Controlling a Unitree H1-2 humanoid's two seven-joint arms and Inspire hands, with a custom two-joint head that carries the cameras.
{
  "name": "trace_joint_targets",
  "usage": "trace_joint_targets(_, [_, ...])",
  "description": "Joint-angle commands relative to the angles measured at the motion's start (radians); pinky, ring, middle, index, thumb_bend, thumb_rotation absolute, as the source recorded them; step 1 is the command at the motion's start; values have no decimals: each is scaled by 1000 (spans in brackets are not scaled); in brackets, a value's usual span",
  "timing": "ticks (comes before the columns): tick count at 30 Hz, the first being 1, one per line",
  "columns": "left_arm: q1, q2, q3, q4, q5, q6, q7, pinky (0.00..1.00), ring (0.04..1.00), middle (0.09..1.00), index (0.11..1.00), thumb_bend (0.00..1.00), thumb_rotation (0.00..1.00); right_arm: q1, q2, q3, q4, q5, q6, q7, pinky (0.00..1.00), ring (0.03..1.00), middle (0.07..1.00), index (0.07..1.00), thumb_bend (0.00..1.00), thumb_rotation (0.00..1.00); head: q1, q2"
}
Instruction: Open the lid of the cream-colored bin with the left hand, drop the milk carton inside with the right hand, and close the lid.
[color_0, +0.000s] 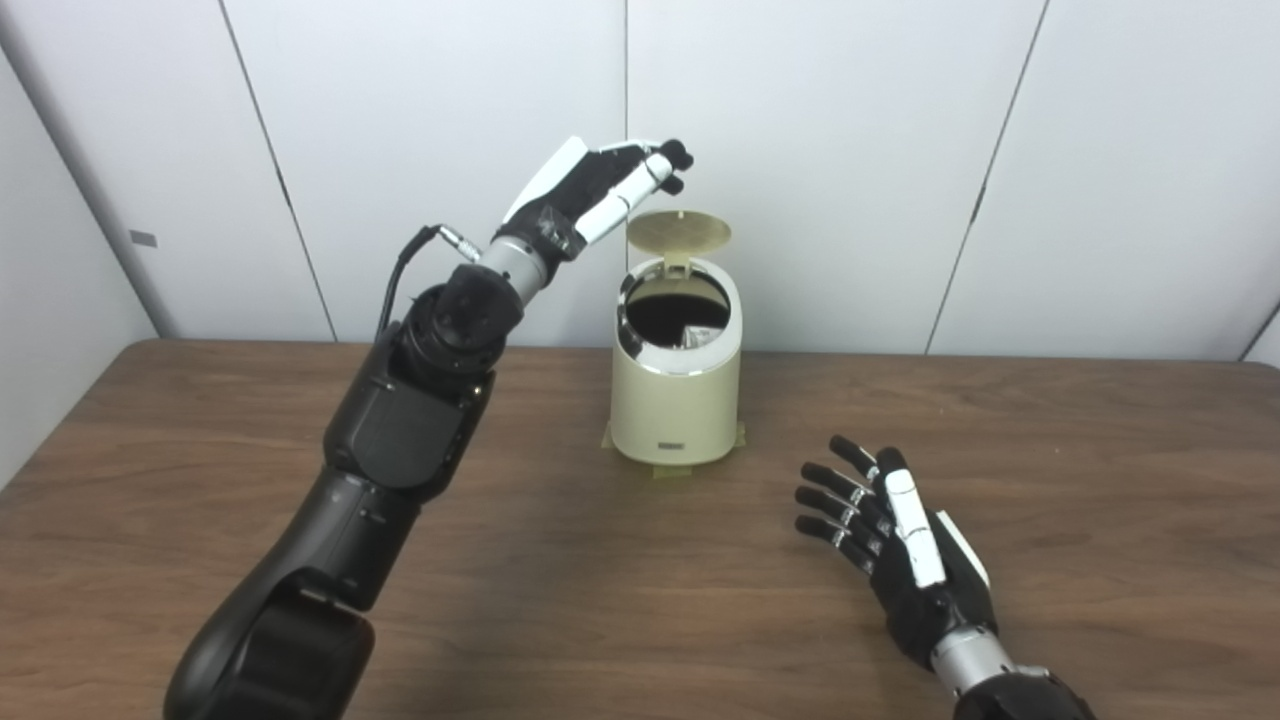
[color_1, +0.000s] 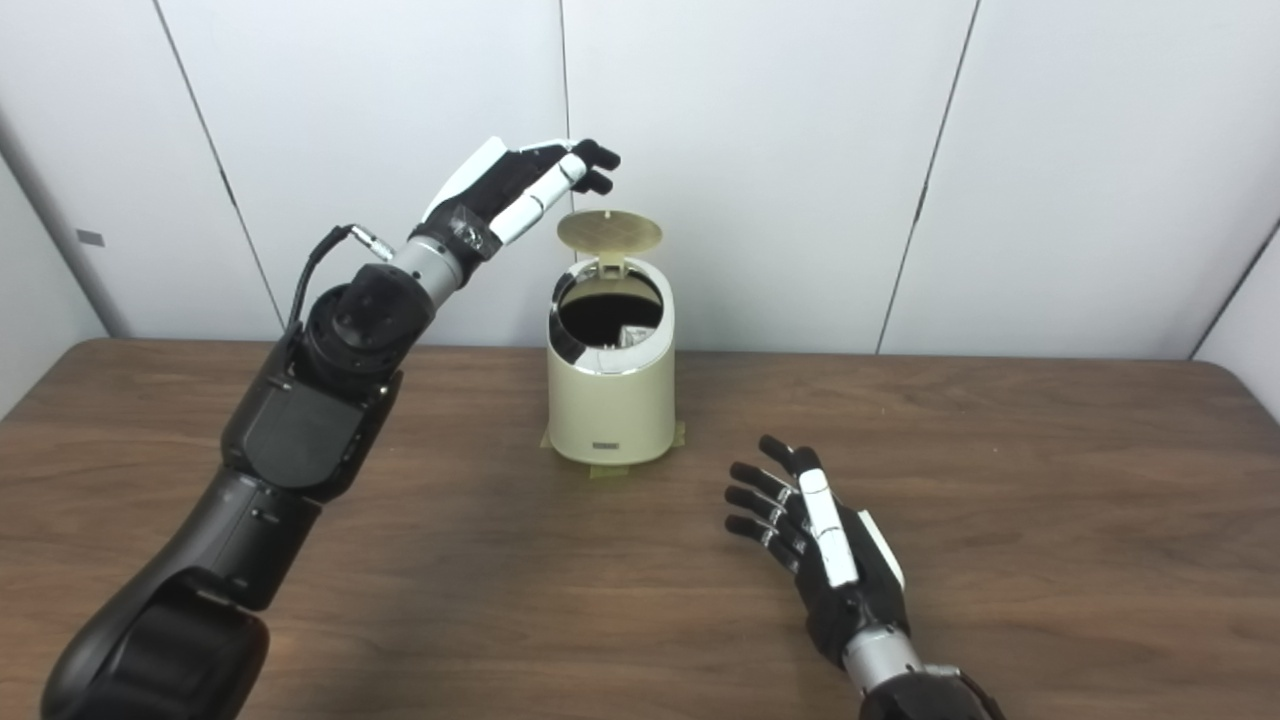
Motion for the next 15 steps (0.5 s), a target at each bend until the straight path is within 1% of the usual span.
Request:
trace_joint_targets(1, [-75,23,-15,-16,36,-39,-10,921,794,708,747,450,1000,-45,-5,6,-20,3,-1,10,700,746,760,891,551,873,-2,4])
trace_joint_targets(4, [-82,40,-44,-5,85,-72,-14,909,776,676,738,451,1000,-48,-14,15,-14,1,-7,19,711,740,745,899,558,893,-3,7])
trace_joint_targets(5, [-87,49,-59,-1,112,-88,-12,871,760,657,728,453,1000,-50,-15,18,-12,1,-11,23,709,735,736,902,560,899,-2,13])
trace_joint_targets(6, [-92,58,-75,2,142,-103,-8,862,757,654,727,455,1000,-52,-16,21,-11,3,-11,25,707,735,735,902,560,901,-2,13])
trace_joint_targets(9, [-106,82,-125,4,254,-127,17,677,666,625,706,477,1000,-58,-23,36,-12,3,-2,37,667,710,711,886,546,907,-1,23])
trace_joint_targets(10, [-108,88,-138,1,285,-126,19,580,614,616,699,476,1000,-60,-22,39,-15,2,4,37,652,701,700,874,541,903,-2,25])
trace_joint_targets(12, [-106,94,-153,-11,327,-122,10,511,567,615,696,482,1000,-62,-18,45,-19,-3,12,32,635,690,690,857,530,894,-5,27])
trace_joint_targets(15, [-97,98,-160,-24,354,-127,-11,474,533,615,695,483,1000,-68,-12,50,-18,-13,10,23,622,685,682,849,517,896,-8,28])
